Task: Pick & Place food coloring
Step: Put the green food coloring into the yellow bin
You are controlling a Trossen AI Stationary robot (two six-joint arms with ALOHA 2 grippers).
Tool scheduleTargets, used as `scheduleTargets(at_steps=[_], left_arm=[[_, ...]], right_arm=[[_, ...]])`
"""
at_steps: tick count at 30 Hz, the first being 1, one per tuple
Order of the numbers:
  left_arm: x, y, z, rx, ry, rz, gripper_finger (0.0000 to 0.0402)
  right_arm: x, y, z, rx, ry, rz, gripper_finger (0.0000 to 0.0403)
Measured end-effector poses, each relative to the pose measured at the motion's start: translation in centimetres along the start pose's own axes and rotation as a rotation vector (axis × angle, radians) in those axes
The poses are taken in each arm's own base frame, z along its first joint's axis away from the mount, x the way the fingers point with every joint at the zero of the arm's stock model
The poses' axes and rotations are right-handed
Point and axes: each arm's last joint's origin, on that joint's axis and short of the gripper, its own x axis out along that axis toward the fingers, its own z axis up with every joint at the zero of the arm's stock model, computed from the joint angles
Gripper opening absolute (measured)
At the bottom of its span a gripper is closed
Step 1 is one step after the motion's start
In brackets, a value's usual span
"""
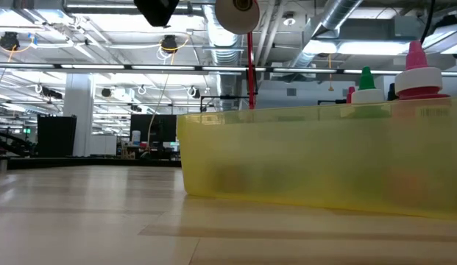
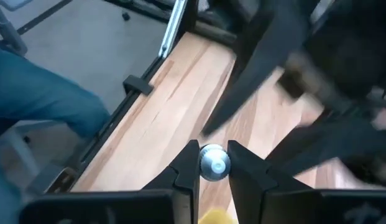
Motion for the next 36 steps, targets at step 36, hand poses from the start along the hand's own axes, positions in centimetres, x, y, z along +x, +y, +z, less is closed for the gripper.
scheduleTargets(at_steps=[36], left_arm=[[-6.2,-2.7,-0.1,-0.140,0.300,0.100,0.0190]], right_arm=[[3.7,1.7,-11.2,0.330,0.555,-0.076,0.0054]])
